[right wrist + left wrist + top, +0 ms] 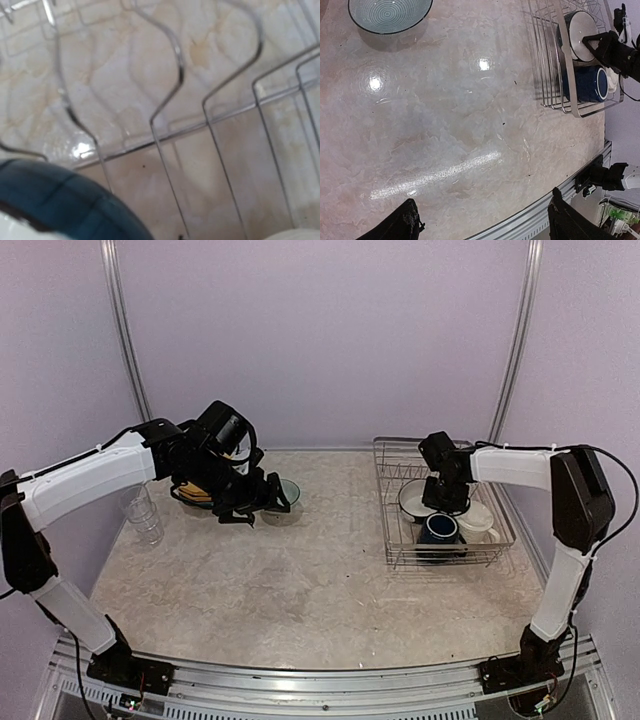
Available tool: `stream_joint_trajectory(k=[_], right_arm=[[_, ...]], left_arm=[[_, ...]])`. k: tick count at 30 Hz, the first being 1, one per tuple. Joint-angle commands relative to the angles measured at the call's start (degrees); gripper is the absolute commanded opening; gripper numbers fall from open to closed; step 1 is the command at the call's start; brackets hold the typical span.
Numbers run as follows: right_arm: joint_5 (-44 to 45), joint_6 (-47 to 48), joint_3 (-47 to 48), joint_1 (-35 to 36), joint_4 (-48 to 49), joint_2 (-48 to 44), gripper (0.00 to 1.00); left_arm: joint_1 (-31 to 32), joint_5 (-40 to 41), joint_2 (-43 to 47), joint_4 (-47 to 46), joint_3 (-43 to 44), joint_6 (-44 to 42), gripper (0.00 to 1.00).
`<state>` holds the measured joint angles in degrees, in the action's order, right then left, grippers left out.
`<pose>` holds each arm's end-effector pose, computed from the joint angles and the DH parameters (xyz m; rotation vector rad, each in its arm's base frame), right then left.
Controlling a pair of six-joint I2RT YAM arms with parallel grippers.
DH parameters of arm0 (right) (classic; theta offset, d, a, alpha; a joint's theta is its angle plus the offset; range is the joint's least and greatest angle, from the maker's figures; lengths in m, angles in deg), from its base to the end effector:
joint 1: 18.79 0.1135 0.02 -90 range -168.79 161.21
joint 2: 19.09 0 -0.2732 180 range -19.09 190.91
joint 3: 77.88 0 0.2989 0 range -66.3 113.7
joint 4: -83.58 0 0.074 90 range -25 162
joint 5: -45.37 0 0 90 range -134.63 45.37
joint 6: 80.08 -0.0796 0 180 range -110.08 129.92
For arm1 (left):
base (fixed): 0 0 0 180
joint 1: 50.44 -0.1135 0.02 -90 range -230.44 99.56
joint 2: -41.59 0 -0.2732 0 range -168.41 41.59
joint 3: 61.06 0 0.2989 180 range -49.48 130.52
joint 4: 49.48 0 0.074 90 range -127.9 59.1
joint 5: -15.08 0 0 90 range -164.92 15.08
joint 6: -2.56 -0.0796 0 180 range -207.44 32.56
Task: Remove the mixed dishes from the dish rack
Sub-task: Grab the bowl from the dish rack.
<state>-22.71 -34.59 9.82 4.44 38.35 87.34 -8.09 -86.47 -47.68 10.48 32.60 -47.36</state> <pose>0.4209 0.1483 0.1467 0.5844 2.4907 -0.0816 0.2852 -0.2816 0.2842 0.1390 2.7157 -0.7616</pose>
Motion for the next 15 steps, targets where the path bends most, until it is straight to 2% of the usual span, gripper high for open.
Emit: stream_joint_trajectory(k=[1,8,15], right_arm=[[1.7,3.8,2.4,-0.5,0.7,-6.0,0.0],[0.5,9.7,1.9,-0.6,2.9,-11.7,0.0],[-13.1,17.3,-2.4,0.2,10.6,-17.8,0.0]], left_arm=[[0.6,0.0,-1.3,0.7,1.9,-0.2,0.85],[0.6,-0.1,-1.8,0.5,2.2,0.0,0.85],[0.6,-0.2,-2.2,-0.3,2.4,0.4,0.85]])
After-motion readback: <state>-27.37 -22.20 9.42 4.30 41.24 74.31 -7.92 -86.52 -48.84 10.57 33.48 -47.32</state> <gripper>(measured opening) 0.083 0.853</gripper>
